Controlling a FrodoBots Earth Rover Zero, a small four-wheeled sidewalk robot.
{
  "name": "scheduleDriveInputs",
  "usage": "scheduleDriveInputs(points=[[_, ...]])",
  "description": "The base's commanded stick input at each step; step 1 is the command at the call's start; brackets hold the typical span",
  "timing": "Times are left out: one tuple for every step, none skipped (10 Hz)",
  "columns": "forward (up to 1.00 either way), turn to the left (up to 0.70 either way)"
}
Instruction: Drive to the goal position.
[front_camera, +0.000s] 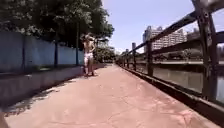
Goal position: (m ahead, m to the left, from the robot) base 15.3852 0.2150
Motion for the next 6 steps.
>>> scheduleDriveInputs(points=[[0.97,0.01],[0.97,0.01],[0.97,0.01],[0.97,0.01],[0.97,0.01],[0.97,0.01]])
